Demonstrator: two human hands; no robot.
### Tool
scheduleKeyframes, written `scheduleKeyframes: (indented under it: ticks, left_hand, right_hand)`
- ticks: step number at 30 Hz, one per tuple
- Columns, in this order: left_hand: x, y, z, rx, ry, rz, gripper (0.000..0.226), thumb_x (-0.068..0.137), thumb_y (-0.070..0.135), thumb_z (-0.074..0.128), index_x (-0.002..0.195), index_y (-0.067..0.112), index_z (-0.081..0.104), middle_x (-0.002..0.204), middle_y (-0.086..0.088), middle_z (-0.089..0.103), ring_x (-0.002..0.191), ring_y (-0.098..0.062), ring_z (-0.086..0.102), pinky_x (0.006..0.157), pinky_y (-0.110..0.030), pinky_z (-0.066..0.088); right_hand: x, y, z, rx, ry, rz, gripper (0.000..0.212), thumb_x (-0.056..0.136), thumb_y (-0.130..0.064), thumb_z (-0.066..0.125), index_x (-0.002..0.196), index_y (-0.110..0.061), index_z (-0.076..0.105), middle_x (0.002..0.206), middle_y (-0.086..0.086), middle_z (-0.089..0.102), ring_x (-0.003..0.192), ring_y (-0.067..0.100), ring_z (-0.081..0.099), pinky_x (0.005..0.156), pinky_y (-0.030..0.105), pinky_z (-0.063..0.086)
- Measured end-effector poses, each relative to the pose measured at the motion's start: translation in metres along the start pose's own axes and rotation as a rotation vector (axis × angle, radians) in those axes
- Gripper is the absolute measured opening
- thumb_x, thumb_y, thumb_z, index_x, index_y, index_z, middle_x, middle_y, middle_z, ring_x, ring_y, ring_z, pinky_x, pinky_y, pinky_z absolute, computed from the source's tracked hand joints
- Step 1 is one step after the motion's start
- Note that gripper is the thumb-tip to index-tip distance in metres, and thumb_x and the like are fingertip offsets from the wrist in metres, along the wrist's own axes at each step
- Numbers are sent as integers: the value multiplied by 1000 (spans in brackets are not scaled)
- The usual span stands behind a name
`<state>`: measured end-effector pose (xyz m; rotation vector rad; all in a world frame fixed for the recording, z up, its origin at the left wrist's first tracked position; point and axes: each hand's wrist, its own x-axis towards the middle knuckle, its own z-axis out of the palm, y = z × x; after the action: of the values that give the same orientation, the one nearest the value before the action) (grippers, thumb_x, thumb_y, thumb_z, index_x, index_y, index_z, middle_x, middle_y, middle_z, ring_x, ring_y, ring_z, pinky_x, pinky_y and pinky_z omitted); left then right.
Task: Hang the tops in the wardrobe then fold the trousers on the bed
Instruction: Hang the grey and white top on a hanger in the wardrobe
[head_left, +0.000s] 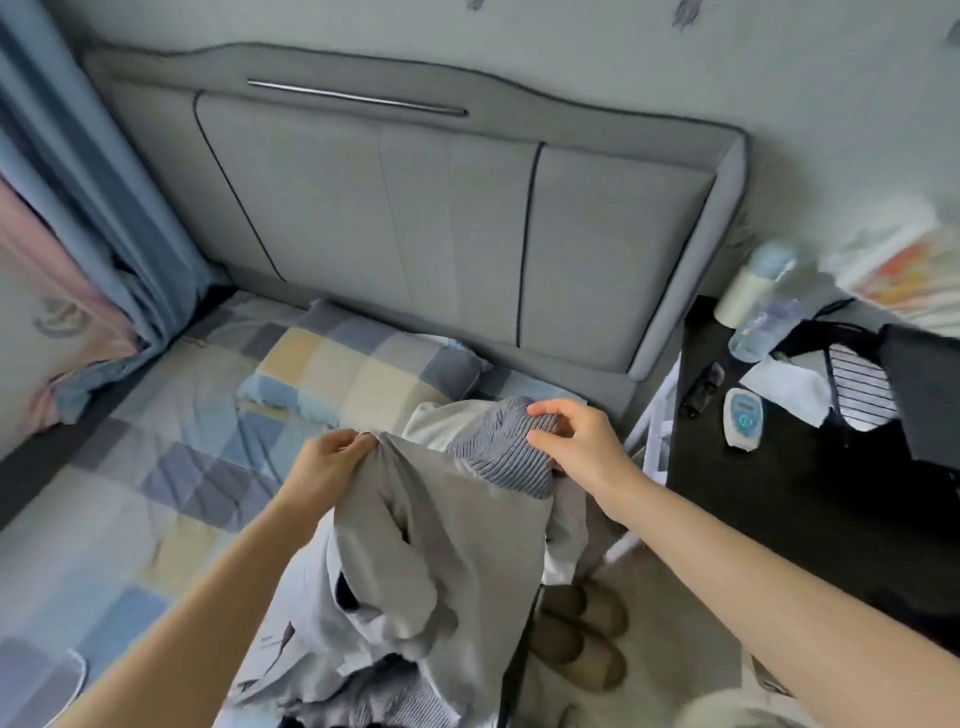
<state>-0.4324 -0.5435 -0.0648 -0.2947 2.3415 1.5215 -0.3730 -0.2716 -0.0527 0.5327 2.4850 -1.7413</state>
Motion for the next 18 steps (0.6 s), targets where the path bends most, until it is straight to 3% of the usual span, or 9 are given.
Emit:
scheduleKeyframes:
  ticks: [2,3,4,6,9,13,15,18]
  left_hand:
    - [-19,39,-14,23,-60,100,32,96,27,59,78,1,66,72,-9,59,70,-19,54,66,-29,43]
    - [-31,60,-18,20,-88,157,32,95,28,60,76,3,65,70,-6,59,68,-16,54,65,-27,43]
    - [-41,78,-22,-7,-106,200,31,94,29,61,77,3,67,70,-5,60,67,-14,55,65,-27,44]
    - [-56,111,-25,-113,-114,259,32,93,28,64,87,-3,69,78,-9,66,73,-17,60,71,-29,47]
    - [-84,154,-26,-192,-143,333,26,91,27,66,84,3,73,79,-8,71,72,-16,66,68,-26,54]
    - [-127,206,-19,-189,-206,477,28,91,27,66,70,9,65,69,-7,61,64,-16,57,62,-24,49]
    - [-152,225,-15,-179,-265,542,27,91,28,66,72,10,59,70,-8,51,65,-17,49,62,-27,42]
    - [-194,250,-13,-189,-328,634,24,92,27,64,73,13,60,69,-6,52,61,-14,49,59,-25,42]
  right_hand:
    - [-9,-25,-14,0,1,-57,30,81,-3,69,108,-17,66,100,13,66,92,28,64,88,38,54]
    - [-15,-38,-21,13,-7,-88,34,81,4,66,112,-11,64,104,12,66,89,23,65,85,27,55]
    - [-20,-49,-26,24,-14,-107,37,82,10,63,116,-5,62,106,11,65,86,16,64,79,16,53]
    - [-32,-66,-37,41,-26,-139,38,82,15,60,118,1,60,110,13,63,85,11,62,75,8,50]
    - [-58,-83,-49,4,-22,-183,29,85,7,63,113,-1,65,111,11,67,99,17,64,82,15,50]
    - [-95,-101,-65,-124,-138,-153,33,87,-12,68,119,-13,62,114,-2,66,98,7,62,75,8,48]
    - [-112,-104,-72,-177,-183,-94,40,86,-24,69,124,-17,58,119,-3,64,103,8,61,86,19,51]
    - [-137,-100,-85,-185,-195,39,55,83,-42,69,129,-19,51,126,0,56,110,15,58,96,32,51]
